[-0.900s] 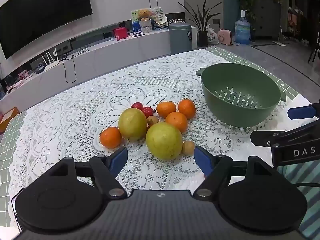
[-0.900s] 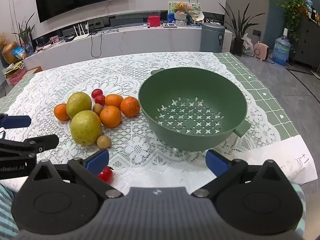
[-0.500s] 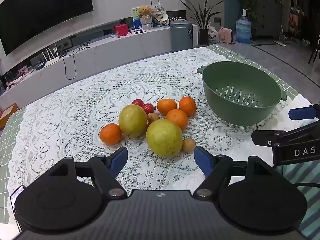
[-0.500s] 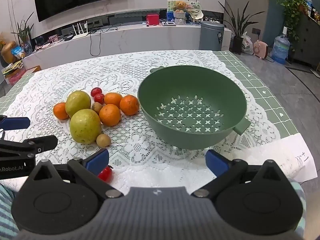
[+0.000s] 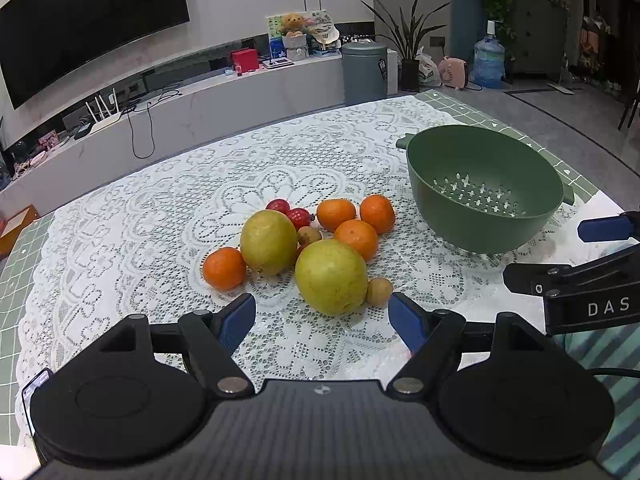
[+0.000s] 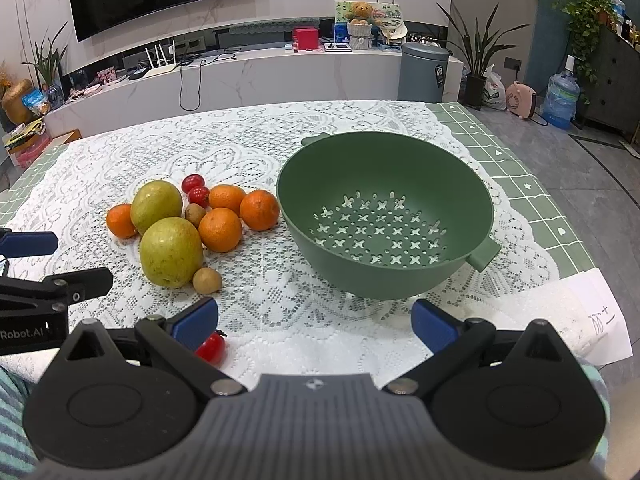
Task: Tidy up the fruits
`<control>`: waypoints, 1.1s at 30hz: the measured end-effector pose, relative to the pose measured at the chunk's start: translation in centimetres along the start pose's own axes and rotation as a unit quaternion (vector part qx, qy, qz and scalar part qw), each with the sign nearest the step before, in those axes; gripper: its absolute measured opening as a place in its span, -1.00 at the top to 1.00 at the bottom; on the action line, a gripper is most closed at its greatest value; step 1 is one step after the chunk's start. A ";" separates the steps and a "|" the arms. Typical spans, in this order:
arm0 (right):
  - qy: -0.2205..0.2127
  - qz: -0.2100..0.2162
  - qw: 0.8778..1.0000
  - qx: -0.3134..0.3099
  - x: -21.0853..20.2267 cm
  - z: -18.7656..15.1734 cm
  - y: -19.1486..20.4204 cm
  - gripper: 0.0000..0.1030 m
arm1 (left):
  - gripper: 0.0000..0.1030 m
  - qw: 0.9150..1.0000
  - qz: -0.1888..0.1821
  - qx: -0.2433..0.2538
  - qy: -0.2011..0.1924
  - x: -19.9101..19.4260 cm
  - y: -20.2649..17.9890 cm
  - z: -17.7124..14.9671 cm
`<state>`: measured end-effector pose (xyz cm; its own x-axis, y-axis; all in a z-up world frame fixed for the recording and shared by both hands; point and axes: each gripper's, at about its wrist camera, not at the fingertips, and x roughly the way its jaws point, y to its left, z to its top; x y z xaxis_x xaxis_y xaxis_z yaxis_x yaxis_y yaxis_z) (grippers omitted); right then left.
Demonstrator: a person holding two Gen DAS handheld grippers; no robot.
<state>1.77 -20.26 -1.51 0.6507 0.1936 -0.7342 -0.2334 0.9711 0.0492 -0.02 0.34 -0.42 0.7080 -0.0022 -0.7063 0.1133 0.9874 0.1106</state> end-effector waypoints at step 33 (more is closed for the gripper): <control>0.005 0.000 1.000 -0.004 -0.2 -0.2 0.3 -0.93 | -0.72 1.000 0.003 -0.011 0.002 -0.6 0.4 0.1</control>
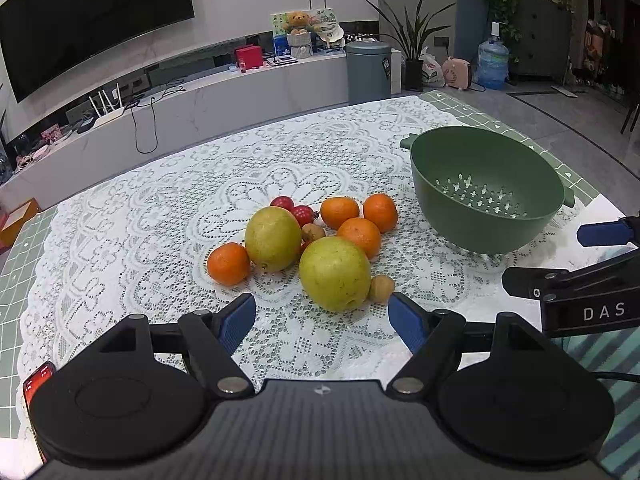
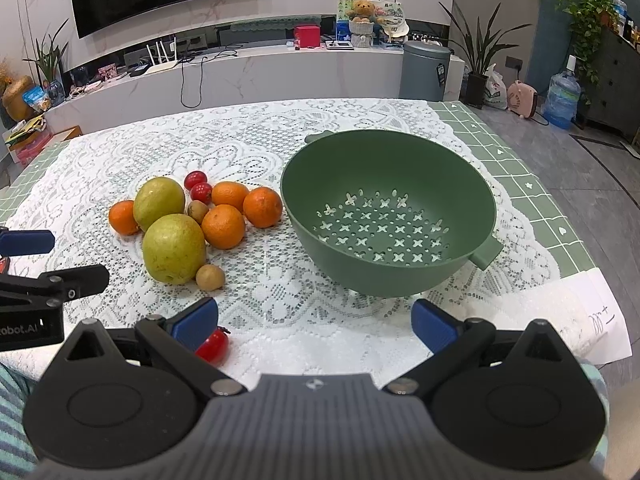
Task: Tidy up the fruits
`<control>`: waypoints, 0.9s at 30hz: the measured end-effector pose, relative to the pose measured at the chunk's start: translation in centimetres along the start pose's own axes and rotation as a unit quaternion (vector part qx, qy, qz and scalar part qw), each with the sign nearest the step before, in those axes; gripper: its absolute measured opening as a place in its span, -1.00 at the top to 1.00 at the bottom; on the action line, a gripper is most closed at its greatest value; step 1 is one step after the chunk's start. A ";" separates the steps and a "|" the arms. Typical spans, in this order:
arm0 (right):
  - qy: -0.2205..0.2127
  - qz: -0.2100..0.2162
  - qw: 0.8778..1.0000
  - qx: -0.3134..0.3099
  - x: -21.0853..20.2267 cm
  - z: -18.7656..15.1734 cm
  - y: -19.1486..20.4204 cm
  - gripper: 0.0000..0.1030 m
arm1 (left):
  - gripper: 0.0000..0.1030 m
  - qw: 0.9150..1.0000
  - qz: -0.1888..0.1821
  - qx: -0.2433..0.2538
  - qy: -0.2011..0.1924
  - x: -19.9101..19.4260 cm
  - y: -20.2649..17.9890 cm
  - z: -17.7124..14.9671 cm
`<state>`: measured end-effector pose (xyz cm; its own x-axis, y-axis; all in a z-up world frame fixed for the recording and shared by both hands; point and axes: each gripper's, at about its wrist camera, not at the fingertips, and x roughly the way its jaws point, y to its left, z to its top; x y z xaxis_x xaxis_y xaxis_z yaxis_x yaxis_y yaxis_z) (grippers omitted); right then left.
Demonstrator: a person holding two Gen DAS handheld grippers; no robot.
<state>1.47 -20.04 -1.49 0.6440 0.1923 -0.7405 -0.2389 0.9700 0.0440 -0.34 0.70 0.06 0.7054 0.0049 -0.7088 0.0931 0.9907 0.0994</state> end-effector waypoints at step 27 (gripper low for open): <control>0.004 -0.002 1.000 0.001 0.0 0.0 0.1 -0.93 | -0.72 1.000 -0.002 -0.009 0.000 -0.4 0.0 0.1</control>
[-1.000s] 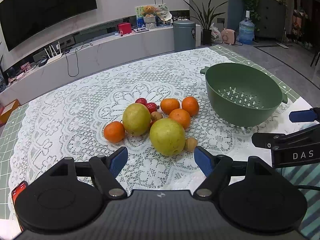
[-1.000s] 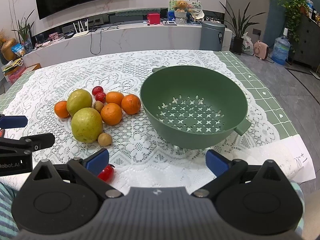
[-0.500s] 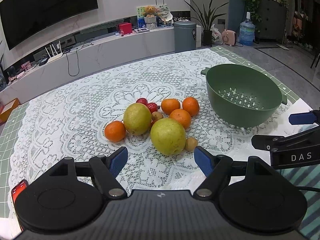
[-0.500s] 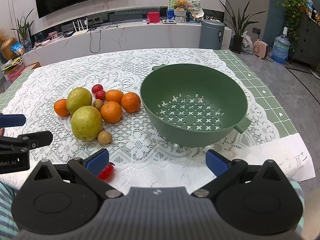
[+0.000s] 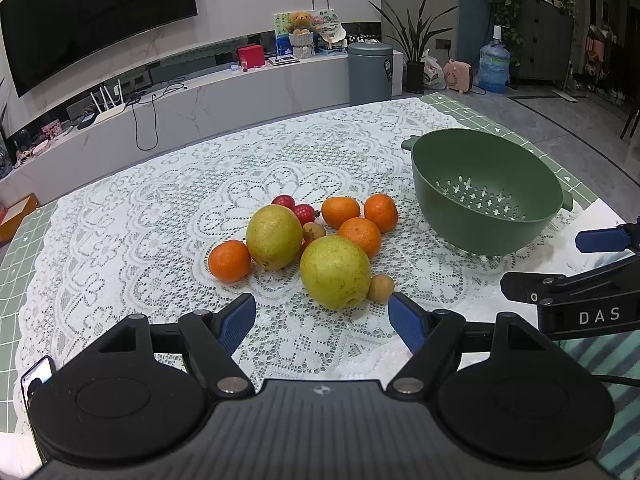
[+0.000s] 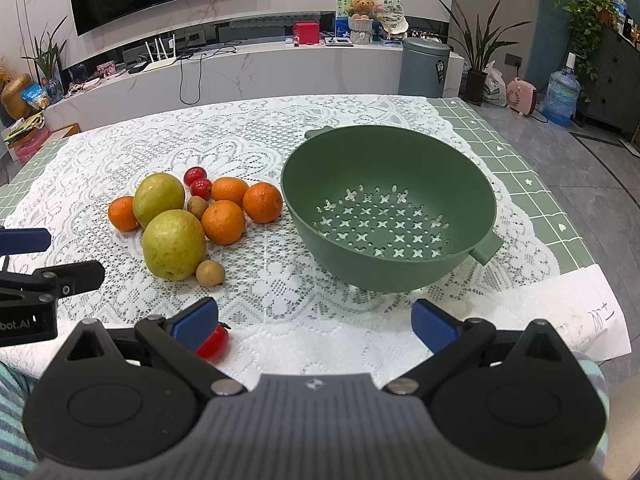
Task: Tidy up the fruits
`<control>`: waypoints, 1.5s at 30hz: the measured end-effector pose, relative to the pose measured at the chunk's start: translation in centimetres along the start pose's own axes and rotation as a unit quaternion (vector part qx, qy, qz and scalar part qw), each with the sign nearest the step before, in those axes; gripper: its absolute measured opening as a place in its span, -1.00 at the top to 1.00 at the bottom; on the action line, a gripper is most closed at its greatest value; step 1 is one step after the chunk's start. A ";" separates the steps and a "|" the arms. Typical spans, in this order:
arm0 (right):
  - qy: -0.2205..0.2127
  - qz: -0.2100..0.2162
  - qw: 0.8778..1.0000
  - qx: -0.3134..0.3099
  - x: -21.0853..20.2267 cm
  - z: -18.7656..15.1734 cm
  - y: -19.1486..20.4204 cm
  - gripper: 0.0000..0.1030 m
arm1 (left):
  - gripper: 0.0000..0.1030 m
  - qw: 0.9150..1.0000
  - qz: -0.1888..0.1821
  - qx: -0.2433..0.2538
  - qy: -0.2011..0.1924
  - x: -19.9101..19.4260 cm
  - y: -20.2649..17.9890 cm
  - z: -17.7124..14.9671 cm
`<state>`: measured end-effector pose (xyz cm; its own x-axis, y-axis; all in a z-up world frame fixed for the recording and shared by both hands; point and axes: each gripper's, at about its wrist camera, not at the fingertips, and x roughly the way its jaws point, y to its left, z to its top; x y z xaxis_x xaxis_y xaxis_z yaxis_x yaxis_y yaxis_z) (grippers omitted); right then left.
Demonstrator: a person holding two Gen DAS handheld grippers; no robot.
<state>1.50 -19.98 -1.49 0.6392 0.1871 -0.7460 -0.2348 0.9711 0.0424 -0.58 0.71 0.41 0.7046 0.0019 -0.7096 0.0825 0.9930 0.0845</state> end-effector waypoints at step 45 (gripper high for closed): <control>0.010 0.129 0.988 -0.086 8.1 4.3 9.4 -0.71 | -0.32 0.995 -0.018 -0.101 0.012 4.7 8.4 0.4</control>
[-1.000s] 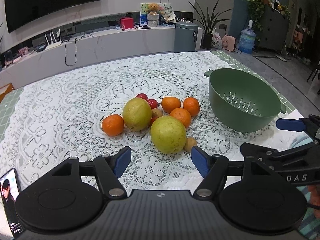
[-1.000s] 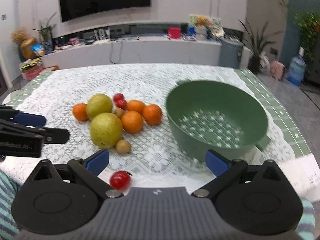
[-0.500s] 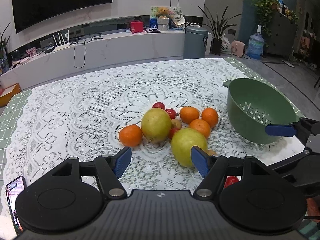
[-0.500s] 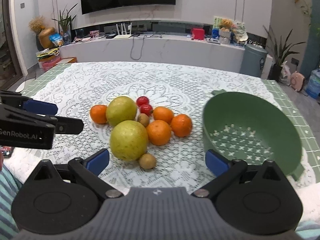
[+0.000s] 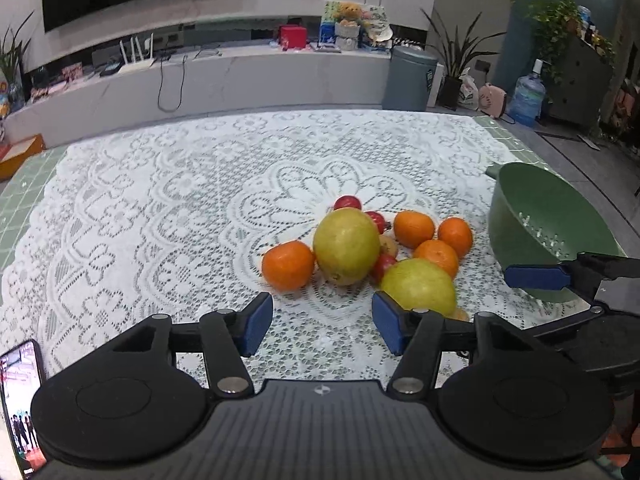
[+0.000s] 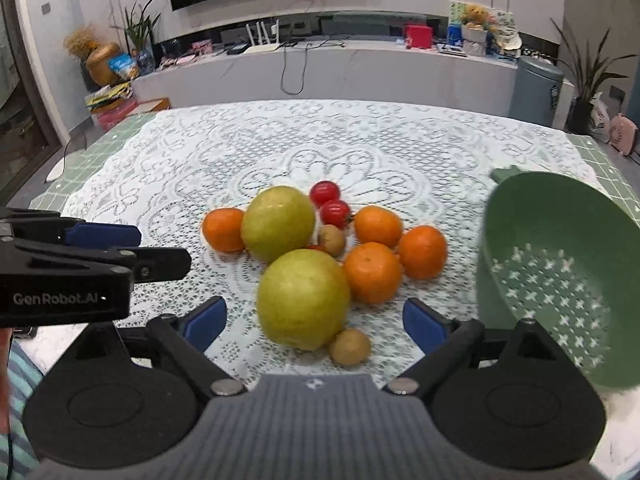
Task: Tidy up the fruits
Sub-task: 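Move the right tool toward the large pear nearest the colander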
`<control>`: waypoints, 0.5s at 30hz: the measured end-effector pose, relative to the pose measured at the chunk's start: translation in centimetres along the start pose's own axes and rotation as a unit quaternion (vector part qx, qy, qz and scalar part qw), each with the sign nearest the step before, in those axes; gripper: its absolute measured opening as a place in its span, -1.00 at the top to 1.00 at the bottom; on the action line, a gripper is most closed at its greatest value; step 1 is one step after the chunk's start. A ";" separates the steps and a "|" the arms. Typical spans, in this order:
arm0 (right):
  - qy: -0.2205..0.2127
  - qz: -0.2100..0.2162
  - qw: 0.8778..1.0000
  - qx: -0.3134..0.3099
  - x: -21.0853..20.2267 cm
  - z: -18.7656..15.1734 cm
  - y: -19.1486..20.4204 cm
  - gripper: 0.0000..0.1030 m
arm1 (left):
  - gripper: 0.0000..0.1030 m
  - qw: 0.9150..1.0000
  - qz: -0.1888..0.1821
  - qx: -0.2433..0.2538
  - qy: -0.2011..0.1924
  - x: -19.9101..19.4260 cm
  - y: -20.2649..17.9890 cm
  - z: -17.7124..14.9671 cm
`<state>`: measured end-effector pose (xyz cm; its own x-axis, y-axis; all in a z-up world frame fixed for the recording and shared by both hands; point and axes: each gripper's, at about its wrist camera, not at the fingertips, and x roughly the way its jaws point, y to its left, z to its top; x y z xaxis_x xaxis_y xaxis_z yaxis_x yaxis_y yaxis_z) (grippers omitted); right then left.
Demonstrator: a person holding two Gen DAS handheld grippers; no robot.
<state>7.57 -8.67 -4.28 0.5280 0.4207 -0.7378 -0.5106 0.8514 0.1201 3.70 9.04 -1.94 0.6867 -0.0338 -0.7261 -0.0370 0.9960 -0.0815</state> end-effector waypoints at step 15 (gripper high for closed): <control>0.038 0.012 0.999 -0.006 3.5 0.9 0.5 -0.49 | -0.32 0.999 -0.034 -0.022 0.027 2.1 1.7 0.1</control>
<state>9.78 -6.48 -6.21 0.4627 0.4163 -0.7827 -0.5306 0.8373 0.1318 5.17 10.70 -3.54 0.6488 -0.1066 -0.7535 -0.0243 0.9867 -0.1605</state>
